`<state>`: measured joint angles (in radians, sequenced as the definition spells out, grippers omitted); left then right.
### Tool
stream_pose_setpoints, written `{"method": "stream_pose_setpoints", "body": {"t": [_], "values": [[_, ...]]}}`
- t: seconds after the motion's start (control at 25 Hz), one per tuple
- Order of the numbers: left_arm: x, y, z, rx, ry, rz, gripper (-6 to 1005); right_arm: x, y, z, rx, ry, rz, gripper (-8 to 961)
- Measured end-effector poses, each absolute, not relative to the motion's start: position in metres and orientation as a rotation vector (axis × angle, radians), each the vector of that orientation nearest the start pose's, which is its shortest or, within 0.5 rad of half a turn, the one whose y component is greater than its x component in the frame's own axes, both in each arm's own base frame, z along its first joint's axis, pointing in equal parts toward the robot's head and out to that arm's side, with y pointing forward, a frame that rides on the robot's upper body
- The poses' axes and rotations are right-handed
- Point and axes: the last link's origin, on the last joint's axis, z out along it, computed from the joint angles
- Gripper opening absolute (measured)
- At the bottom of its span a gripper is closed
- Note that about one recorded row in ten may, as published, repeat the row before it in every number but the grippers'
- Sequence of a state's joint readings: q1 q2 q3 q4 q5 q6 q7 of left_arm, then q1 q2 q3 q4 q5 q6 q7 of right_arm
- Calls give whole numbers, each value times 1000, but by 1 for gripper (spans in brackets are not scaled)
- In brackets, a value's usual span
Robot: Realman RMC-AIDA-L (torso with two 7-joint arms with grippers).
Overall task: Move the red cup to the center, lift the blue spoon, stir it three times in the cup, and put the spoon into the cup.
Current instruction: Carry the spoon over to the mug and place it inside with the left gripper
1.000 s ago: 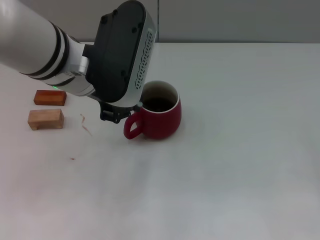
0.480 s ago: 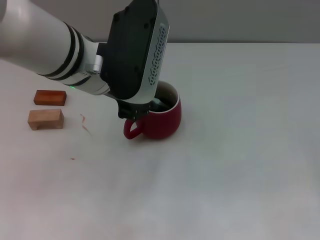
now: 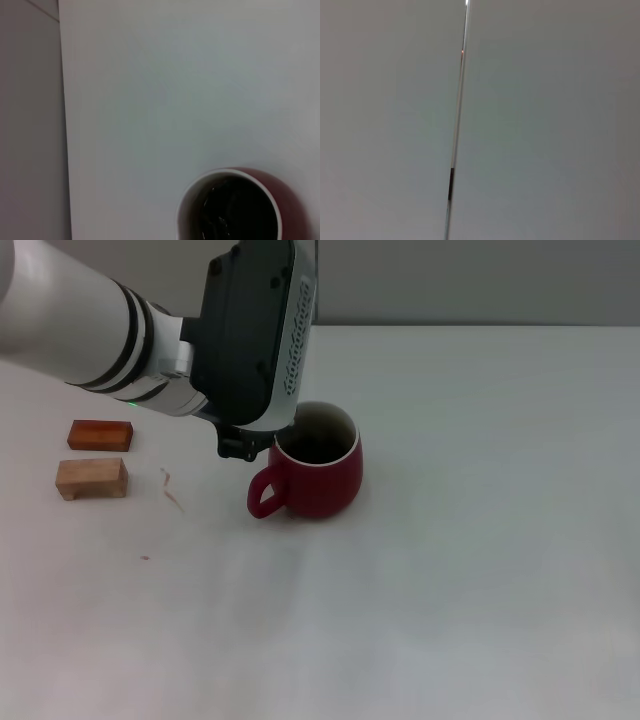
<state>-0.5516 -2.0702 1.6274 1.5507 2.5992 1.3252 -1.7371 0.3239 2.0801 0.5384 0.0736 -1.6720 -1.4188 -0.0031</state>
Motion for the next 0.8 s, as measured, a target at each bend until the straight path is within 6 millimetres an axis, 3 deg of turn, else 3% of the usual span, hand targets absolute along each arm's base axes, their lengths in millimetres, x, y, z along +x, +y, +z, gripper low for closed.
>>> {"method": "stream_pose_setpoints", "body": {"t": [0.52, 0.8], "values": [[-131, 343, -11, -2694, 621, 652, 165, 379, 274, 43, -1225, 436, 551, 701], [-121, 336, -19, -2738, 635, 560, 165, 378, 275, 43, -1226, 436, 553, 699]]}}
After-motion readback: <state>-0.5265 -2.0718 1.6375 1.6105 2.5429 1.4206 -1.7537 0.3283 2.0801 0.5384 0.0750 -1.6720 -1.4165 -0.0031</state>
